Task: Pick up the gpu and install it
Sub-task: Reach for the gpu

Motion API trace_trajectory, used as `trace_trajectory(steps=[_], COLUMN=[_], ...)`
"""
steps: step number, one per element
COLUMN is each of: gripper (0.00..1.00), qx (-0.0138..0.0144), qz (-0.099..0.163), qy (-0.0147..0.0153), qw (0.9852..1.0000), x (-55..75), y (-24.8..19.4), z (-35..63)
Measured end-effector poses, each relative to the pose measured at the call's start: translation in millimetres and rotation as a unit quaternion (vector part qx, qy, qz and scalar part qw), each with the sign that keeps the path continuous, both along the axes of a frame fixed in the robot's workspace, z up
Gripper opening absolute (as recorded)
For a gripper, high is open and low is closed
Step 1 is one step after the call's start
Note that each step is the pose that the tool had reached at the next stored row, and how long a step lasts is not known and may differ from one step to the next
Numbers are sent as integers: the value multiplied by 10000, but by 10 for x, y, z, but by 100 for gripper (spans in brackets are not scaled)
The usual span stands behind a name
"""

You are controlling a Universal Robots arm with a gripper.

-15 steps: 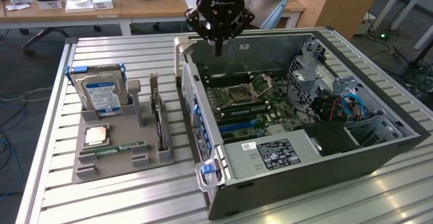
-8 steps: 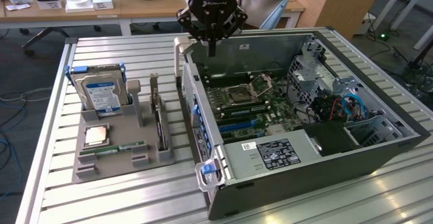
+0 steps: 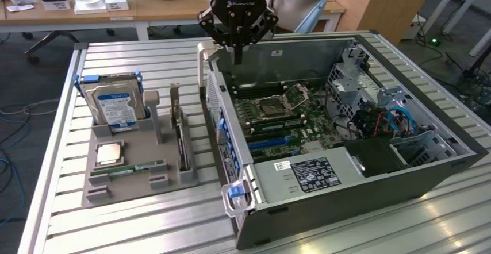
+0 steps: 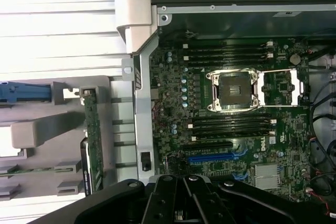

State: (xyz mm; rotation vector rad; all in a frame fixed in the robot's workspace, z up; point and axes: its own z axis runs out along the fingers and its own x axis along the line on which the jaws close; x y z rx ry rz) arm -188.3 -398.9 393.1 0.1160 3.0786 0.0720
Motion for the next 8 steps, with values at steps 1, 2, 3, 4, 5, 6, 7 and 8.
trace_trajectory(steps=[1,2,3,4,5,6,7,8], gripper=[11,11,11,11,11,11,11,11], qx=[0,0,0,0,0,0,0,0], qz=[-1,-1,0,-1,0,0,0,0], qy=[0,0,0,0,0,0,0,0], qw=[10000,10000,10000,10000,10000,10000,10000,10000], x=[-8,-19,-33,-52,-71,-92,-112,-130], y=[0,0,0,0,0,0,0,0], z=[0,0,0,0,0,0,0,-1])
